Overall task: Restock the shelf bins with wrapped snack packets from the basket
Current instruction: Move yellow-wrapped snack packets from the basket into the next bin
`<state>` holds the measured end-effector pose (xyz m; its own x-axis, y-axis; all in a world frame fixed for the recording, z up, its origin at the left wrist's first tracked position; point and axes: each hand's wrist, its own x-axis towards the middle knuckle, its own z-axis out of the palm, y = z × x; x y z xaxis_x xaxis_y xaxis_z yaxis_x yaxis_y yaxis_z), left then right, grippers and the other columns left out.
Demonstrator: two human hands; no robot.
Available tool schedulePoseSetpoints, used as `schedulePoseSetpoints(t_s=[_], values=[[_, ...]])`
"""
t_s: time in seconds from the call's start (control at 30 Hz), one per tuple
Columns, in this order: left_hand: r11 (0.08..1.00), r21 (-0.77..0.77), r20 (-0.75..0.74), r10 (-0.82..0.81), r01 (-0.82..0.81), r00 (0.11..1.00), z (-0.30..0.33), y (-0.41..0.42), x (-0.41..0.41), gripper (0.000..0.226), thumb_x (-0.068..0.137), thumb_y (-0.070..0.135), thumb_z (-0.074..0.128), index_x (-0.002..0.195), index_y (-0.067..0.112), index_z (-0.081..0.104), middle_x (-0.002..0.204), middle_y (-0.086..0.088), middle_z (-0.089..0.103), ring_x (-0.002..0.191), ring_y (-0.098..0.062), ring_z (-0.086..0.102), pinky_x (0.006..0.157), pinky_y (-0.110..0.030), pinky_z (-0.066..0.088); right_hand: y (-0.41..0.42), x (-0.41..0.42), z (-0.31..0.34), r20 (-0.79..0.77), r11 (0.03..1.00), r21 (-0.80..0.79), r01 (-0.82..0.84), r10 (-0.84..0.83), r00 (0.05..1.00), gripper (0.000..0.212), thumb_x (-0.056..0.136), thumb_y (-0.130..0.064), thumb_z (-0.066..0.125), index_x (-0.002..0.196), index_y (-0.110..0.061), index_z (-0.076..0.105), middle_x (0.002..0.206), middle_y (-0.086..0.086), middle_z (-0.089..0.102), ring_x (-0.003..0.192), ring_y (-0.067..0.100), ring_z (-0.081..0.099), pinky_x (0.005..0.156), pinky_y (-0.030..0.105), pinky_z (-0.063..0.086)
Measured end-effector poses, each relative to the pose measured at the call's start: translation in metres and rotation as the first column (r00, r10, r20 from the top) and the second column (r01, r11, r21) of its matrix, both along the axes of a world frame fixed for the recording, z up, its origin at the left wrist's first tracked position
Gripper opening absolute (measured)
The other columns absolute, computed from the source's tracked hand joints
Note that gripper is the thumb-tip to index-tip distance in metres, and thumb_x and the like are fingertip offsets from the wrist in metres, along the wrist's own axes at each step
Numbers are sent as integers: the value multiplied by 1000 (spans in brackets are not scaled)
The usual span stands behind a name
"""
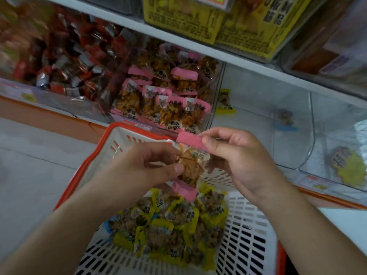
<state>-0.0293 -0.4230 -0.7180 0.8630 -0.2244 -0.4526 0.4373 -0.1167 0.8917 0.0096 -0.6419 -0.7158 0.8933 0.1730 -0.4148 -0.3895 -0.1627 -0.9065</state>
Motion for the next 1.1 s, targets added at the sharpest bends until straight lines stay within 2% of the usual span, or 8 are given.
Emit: schedulePoseSetpoints(t_s=[0.13, 0.23, 0.3, 0.4, 0.5, 0.67, 0.93, 1.1], values=[[998, -9, 100, 61, -60, 993, -2, -10, 2, 13, 88, 11, 77, 99, 18, 75, 101, -3, 80, 96, -19, 77, 83, -29, 61, -7, 1, 1, -52, 992, 86, 90, -86, 995, 39, 107, -40, 54, 103, -11, 79, 101, 13, 75, 88, 26, 71, 76, 41, 54], [988, -59, 301, 155, -144, 941, -3, -17, 0, 29, 82, -12, 74, 97, 13, 76, 104, 0, 80, 105, -16, 75, 91, -27, 59, -8, -2, 3, -155, 999, 44, 0, 7, 988, 35, 106, -45, 56, 108, -19, 80, 111, 15, 75, 91, 26, 72, 77, 41, 55], [984, -83, 395, 180, -160, 901, -6, -18, 0, 35, 76, -19, 72, 97, 8, 77, 111, -2, 77, 114, -18, 71, 100, -26, 54, -5, -5, 6, -192, 986, 157, -65, 95, 977, 20, 101, -29, 67, 116, -21, 79, 115, 18, 76, 91, 28, 75, 73, 38, 58], [985, -51, 442, 170, -165, 881, -9, -20, 0, 52, 77, -30, 66, 103, 14, 77, 129, 0, 69, 129, -17, 63, 108, -28, 49, -3, -11, 8, -63, 978, 197, -69, 83, 995, 33, 96, -2, 72, 119, -25, 77, 102, 14, 80, 91, 24, 78, 70, 26, 58], [971, -63, 396, 235, -229, 887, -6, -20, 1, 55, 90, -25, 55, 117, 20, 73, 122, 0, 72, 119, -16, 68, 100, -29, 55, -1, -11, 6, 72, 991, 131, -13, 4, 997, 43, 93, 5, 74, 118, -30, 74, 97, 12, 80, 89, 23, 79, 76, 27, 60], [959, -113, 218, 279, -260, 935, -3, -18, 6, 27, 90, 0, 70, 111, 17, 74, 100, -6, 77, 83, -25, 77, 71, -32, 64, 8, -13, 0, 204, 995, -77, -62, 77, 976, 53, 89, 3, 81, 119, -40, 68, 110, -3, 78, 100, 18, 76, 88, 42, 64], [963, 76, 205, 239, -259, 949, -8, -12, 10, 36, 93, -3, 69, 108, 29, 74, 105, 6, 78, 92, -16, 76, 83, -44, 64, 29, -12, -11, 291, 976, -217, 20, 45, 956, 55, 84, -4, 88, 117, -41, 67, 106, -6, 74, 95, 16, 76, 86, 43, 64], [900, 288, 293, 242, -327, 925, -4, 6, 11, 31, 98, 10, 65, 100, 41, 70, 97, 28, 72, 91, 7, 68, 68, -15, 56, 31, 0, -5, 348, 957, -269, 110, -10, 938, 52, 83, -8, 89, 115, -42, 67, 112, -12, 77, 102, 5, 75, 93, 33, 62]])
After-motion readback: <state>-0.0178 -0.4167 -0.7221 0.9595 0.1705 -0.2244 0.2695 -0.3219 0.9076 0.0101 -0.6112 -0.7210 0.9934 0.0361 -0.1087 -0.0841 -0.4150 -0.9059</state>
